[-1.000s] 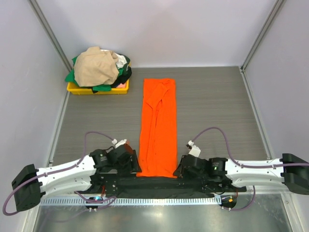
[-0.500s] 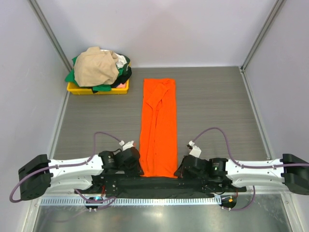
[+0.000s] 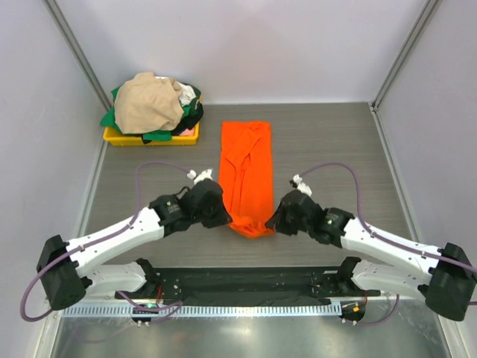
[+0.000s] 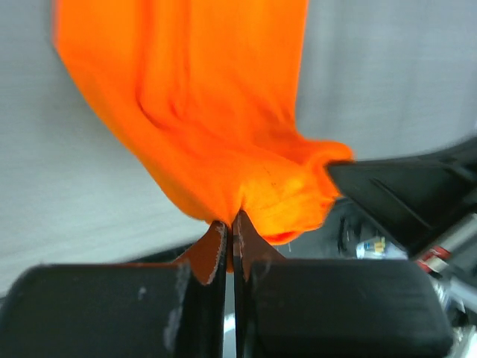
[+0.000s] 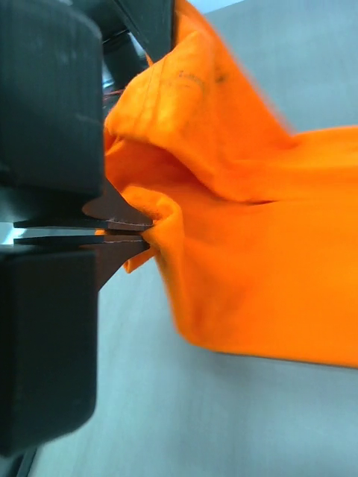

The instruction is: Fold and stack the t-shirts

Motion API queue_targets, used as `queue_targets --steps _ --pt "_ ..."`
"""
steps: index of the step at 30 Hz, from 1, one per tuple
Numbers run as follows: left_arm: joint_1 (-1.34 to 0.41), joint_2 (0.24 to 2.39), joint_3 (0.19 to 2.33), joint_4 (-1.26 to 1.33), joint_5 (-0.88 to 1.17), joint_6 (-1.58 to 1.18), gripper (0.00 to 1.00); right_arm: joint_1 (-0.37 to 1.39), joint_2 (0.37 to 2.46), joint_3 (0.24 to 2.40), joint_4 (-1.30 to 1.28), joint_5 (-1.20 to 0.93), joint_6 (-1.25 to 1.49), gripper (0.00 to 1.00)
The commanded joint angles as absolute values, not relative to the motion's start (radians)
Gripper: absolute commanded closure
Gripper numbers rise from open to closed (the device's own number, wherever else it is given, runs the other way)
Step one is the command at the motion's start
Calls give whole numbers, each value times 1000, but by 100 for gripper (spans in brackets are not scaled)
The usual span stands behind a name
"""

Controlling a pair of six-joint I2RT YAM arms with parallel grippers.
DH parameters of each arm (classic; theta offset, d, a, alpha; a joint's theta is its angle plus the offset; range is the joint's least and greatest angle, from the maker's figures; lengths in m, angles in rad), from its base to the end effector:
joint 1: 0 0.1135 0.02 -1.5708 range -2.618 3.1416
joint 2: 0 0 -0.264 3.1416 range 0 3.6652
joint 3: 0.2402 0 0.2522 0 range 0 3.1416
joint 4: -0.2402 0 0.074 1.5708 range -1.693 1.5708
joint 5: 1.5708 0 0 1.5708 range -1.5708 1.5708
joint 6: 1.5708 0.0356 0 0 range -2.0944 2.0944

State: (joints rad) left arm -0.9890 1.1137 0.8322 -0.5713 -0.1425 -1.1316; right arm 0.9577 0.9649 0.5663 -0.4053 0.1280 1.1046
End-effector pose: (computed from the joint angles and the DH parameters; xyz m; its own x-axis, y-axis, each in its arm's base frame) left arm 0.1291 -0.1872 0.2577 -0.8780 -0.2954 -0.3765 -0.0447 0.8340 -0.5500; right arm 0.1157 0.1565 0.2120 -0.8653 0.3098 -0.3940 0.0284 0.8152 0.5785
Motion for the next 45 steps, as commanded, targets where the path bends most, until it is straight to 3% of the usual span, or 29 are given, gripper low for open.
queue_targets --steps 1,10,17,26,31,32,34,35,37,39,41,45 --pt "-861 1183 951 -629 -109 -959 100 830 1049 723 -431 54 896 99" --pt "-573 1465 1193 -594 61 -784 100 568 1402 1003 -440 -51 683 99" --pt "-485 1712 1370 -600 138 -721 100 456 1596 1160 -427 -127 592 99" --pt "-456 1881 1497 -614 169 -696 100 397 1738 1247 -410 -198 557 99" --pt "-423 1978 1548 -643 163 -695 94 371 1839 1320 -407 -238 554 99" --pt "-416 1997 1595 -652 163 -689 86 362 1859 1344 -413 -247 552 98" --pt "-385 2054 1676 -734 176 -670 78 330 1929 1443 -431 -273 551 78" --pt "-374 2116 1740 -776 178 -643 65 318 1957 1491 -484 -267 540 52" --pt "-350 2167 1924 -887 183 -617 55 284 2014 1633 -541 -241 532 35" --pt "-336 2218 2091 -961 195 -589 49 259 2026 1705 -609 -235 534 27" --pt "-334 2212 2144 -1029 190 -575 46 242 1987 1736 -647 -224 535 26" --pt "-336 2009 1963 -954 192 -580 36 250 1806 1556 -609 -204 552 26"
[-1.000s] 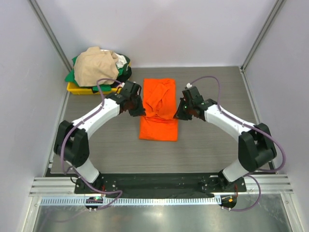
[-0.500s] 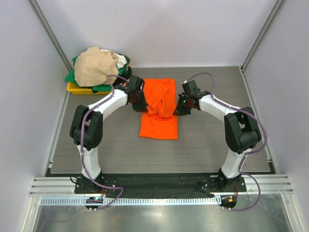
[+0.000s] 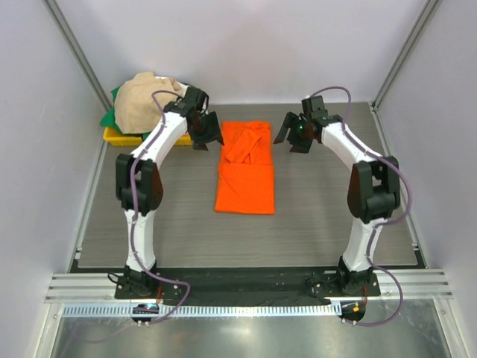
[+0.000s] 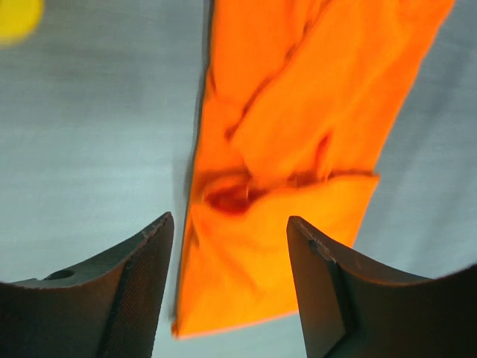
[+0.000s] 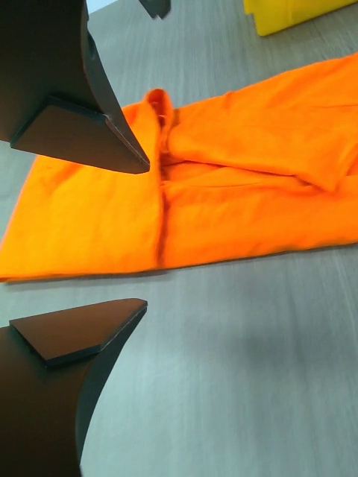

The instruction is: Fold and stack the t-shirts

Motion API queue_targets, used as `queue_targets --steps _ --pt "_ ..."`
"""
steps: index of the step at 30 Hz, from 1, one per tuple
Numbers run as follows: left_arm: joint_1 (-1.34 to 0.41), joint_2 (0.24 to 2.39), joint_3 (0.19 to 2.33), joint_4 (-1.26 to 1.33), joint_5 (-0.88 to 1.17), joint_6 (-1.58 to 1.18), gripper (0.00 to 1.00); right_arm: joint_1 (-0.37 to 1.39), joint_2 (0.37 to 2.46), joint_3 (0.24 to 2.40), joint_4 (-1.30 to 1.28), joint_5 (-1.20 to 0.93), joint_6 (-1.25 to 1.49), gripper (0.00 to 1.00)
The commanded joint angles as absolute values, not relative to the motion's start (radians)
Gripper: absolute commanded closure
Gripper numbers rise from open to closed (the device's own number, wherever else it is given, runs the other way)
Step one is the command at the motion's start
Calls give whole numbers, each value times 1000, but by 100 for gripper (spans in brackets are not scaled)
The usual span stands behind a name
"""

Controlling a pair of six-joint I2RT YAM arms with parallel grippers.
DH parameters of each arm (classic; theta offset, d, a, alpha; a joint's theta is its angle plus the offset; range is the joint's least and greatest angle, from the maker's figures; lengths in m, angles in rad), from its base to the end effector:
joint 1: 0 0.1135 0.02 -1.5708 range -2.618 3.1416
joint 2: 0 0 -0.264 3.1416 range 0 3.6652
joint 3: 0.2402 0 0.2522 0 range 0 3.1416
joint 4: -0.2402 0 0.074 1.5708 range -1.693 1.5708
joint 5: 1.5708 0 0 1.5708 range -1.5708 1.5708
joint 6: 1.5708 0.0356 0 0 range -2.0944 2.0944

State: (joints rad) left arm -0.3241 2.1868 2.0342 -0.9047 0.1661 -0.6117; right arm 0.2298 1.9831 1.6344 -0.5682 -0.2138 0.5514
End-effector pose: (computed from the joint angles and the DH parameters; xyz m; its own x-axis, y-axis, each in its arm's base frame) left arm 0.4506 -0.1576 0.2560 -0.9005 -0.2949 -0.3195 -0.1540 0.9035 -0.4000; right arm 0.4293 0.1082 0.2417 -0.8408 0.3291 -0.4299 0.1082 0.8802 0.4621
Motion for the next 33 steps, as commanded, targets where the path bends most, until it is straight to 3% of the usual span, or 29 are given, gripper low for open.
queue_targets --steps 1,7,8,15,20,26,33 --pt "-337 1970 1837 -910 192 -594 36 252 1768 1437 -592 -207 561 26" --pt "-348 1628 1341 -671 205 -664 36 313 1484 1007 -427 -290 621 27" --pt "-353 1593 1212 -634 216 -687 36 325 1464 974 -411 -293 627 27" --pt "-383 1381 834 -396 256 -790 36 377 1402 770 -307 -322 679 34" --pt "-391 1384 756 -287 278 -815 37 411 1501 746 -224 -342 690 39" --pt "-397 1468 747 -233 295 -824 39 426 1560 723 -172 -336 712 60" --pt "-419 1522 718 -150 311 -850 47 428 1592 692 -141 -333 713 71"
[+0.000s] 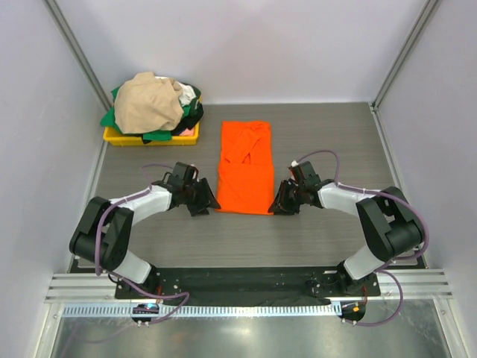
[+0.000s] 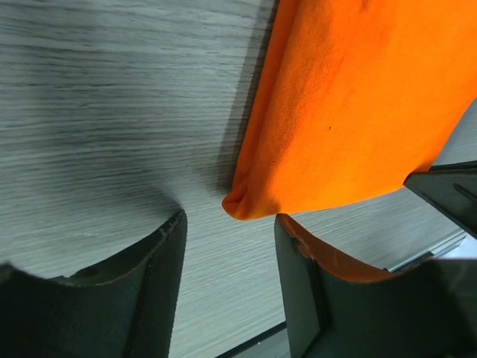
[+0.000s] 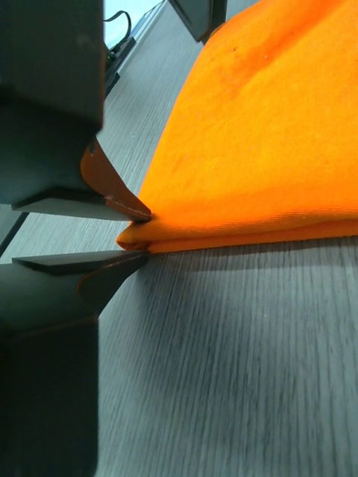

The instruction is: Fold and stack the t-shirts

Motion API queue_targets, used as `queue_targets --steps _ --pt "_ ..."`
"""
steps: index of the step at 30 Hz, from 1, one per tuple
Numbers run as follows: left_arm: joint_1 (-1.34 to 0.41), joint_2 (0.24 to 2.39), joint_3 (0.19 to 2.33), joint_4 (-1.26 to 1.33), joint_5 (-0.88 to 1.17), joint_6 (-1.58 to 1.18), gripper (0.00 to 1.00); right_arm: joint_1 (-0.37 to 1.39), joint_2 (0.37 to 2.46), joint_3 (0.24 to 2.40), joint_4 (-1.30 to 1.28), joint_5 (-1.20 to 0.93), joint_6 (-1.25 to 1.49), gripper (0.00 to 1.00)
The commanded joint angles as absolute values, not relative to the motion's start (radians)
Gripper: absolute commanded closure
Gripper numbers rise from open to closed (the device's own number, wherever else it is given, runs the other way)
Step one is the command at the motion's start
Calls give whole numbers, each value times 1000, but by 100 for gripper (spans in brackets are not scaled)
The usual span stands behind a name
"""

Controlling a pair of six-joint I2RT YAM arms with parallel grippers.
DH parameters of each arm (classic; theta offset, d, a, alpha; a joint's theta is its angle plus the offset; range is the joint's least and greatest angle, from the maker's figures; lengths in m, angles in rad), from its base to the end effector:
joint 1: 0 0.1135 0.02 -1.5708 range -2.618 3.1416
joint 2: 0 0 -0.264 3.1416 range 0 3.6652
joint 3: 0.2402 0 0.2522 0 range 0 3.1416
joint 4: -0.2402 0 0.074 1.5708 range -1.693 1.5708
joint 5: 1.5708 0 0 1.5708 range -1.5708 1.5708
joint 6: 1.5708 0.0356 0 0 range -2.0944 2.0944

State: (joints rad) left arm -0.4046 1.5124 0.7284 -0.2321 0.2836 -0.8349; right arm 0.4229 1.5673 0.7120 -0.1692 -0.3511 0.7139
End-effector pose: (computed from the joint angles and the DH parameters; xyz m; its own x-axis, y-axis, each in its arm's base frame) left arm 0.2511 -0.1184 0.1546 -0.9051 -0.3865 -0.1772 -0.2346 0.8015 -0.5501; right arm 0.2511 0.1264 0.1402 -0.9479 0.2476 -0.2002 0.0958 0.8214 0.5623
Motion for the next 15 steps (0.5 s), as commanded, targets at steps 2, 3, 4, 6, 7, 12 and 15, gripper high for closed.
queue_targets --steps 2,3,4,6,7,12,15 --pt "-425 1534 709 -137 313 -854 50 428 1598 690 -138 -333 710 73" --pt "-426 1537 706 -126 314 -854 51 428 1603 690 -135 -333 710 74" --pt "-428 1545 704 -123 314 -856 52 428 1608 690 -132 -333 709 75" --pt "-429 1554 703 -112 310 -861 53 428 1611 692 -130 -334 706 77" --pt "-430 1563 703 -107 308 -861 54 428 1614 693 -132 -334 706 79" --pt "-431 1594 716 -94 287 -865 67 428 1618 701 -130 -336 701 87" --pt "-434 1609 727 -94 259 -865 82 428 1628 707 -130 -342 698 95"
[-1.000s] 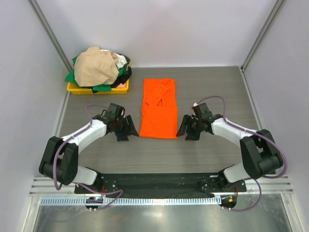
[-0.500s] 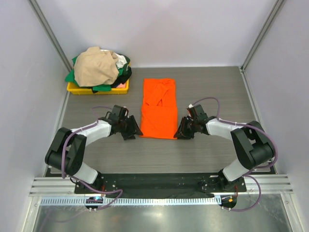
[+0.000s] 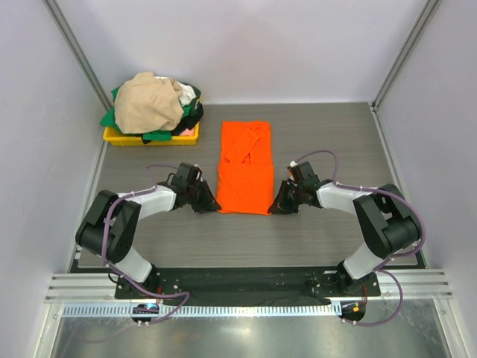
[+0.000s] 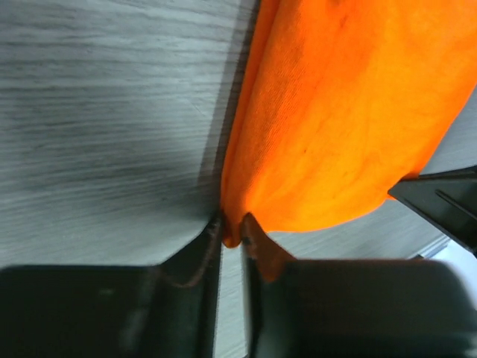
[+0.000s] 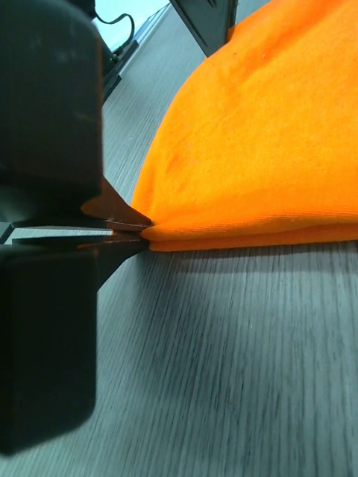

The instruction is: Fold and stack the t-shirts

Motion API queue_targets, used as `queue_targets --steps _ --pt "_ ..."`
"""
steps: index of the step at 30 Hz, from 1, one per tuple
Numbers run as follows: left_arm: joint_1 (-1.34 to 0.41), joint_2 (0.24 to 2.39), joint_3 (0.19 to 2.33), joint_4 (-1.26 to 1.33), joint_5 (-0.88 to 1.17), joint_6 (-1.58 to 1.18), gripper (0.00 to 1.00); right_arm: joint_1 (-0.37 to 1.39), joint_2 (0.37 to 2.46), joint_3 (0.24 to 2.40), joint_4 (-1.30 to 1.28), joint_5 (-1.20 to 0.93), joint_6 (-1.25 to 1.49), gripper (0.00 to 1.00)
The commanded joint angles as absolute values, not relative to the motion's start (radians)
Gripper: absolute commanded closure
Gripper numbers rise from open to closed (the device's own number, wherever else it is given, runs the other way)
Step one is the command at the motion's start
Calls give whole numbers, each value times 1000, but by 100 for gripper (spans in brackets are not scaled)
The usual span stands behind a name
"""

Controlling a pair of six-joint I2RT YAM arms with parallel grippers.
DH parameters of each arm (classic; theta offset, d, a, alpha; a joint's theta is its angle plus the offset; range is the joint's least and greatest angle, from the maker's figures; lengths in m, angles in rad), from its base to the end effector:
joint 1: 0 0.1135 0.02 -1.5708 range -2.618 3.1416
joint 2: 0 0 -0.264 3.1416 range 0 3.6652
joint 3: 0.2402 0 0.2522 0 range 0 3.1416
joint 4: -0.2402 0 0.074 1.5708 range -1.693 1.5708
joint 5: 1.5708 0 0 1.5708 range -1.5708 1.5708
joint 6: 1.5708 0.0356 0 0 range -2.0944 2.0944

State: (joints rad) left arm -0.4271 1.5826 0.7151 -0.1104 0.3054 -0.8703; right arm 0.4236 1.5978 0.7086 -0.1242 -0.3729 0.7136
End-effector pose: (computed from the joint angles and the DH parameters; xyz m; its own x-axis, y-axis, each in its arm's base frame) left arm 0.2573 -0.1289 0.1399 -0.9055 -0.3890 -0.1695 -0.2238 0.7773 -0.5879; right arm 0.2542 0.1289 0.1340 -0.9504 0.2401 -0.1975 0.0842 0.8103 0.5800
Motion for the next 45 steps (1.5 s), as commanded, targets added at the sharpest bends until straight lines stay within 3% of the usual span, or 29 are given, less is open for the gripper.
queue_targets --steps 1,3,12,23,28,36,45 --pt "-433 1612 733 -94 249 -868 87 428 1629 707 -132 -344 696 99" --pt "-437 1612 739 -92 252 -867 100 428 1618 701 -130 -345 699 99" --pt "-558 1408 700 -264 167 -919 100 431 1384 683 -319 -281 707 99" --pt "-989 1076 768 -613 -63 -1156 100 586 883 672 -667 -181 788 99" --pt "-1127 1032 859 -755 -158 -1244 100 632 752 781 -856 -86 834 99" --pt "-1099 1055 1047 -936 -290 -1212 100 632 857 977 -914 47 762 99" --pt "-885 1135 1112 -904 -183 -1071 100 627 1124 1149 -876 124 651 99"
